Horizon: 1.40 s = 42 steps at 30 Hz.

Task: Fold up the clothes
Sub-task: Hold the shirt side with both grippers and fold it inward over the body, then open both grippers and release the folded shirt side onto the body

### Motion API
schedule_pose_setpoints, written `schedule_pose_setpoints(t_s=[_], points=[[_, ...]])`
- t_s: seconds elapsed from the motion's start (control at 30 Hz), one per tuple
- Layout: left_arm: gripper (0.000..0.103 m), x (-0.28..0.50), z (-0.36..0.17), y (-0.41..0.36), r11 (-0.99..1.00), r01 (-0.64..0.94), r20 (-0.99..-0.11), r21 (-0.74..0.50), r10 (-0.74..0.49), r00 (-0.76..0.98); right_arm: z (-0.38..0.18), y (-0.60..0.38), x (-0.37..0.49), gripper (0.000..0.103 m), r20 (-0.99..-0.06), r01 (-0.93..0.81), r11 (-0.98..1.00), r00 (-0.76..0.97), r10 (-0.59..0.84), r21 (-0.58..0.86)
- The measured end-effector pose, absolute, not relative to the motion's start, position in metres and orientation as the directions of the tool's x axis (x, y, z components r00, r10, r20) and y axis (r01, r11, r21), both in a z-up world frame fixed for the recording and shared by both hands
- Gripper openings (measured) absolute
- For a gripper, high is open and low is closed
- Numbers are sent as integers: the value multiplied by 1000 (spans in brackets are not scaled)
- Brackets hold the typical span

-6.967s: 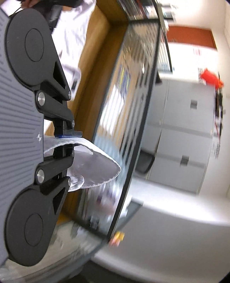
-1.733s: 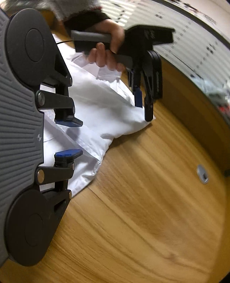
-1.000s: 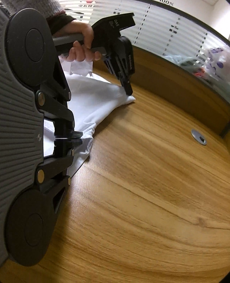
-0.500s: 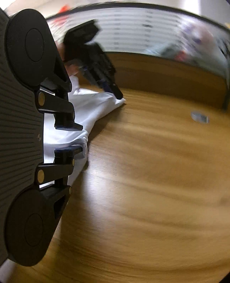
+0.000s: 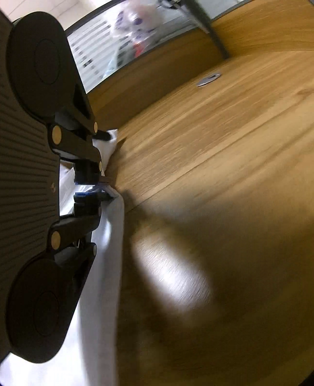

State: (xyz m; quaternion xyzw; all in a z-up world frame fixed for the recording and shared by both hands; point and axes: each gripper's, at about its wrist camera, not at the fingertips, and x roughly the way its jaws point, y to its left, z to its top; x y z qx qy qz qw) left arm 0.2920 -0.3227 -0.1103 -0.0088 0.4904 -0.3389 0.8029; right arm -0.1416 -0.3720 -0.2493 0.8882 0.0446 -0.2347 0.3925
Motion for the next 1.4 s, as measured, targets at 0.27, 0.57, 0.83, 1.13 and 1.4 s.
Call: schedule_pose_setpoints(t_s=[0.27,0.57,0.83,1.13,1.4], points=[[2,301,-117,-326,794,485,-788,-367,-542,291,-242,-353,-147,3,-447,190,-717,875,-186,670],[4,313,-93,-318,780,432,-739,-453,-599,308,-222,-378,-150,23,-491,321,-582,857,-159,748],[12,302,-80,-313,772,499,-771,-393,-572,278,-157,-398,-124,23,-631,633,-2,771,-86,774],[27,251,-92,-306,698,635,-817,-332,-549,177,-109,-364,-65,23,-687,536,697,722,-86,476],[41,213,-81,-262,721,636,-842,-275,-500,202,-137,-346,-19,29,-747,421,841,664,-31,339]])
